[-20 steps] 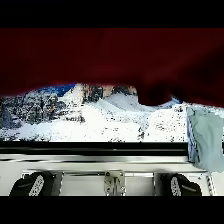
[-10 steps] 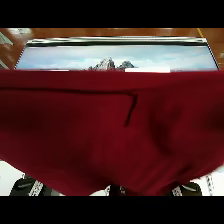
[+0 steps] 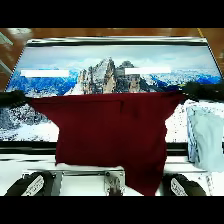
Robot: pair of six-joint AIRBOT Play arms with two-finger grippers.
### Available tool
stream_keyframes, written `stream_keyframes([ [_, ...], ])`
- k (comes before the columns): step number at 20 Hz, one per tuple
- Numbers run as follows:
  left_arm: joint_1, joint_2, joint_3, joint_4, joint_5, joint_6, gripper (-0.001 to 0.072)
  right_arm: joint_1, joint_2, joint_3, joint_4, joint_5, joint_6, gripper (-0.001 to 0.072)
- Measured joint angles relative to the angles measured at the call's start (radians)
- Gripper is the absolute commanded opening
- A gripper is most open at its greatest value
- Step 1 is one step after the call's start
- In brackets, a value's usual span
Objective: Fold the shirts.
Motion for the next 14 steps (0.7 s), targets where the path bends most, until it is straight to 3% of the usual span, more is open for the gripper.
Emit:
stream_keyframes([
  [8,-0.083,-0.447,0.166,-0.168,0.319,0.103,0.0041,0.180,-0.378,-0.023,0.055,-0.750,-0.027,0.0066],
  [11,-0.117,-0.534,0.186,-0.183,0.447,0.109,0.0041,0.188,-0.447,-0.024,0.059,-0.882,-0.033,0.0067],
  [14,-0.137,-0.603,0.193,-0.194,0.507,0.075,0.0041,0.191,-0.500,-0.024,0.060,-0.901,-0.038,0.0067],
])
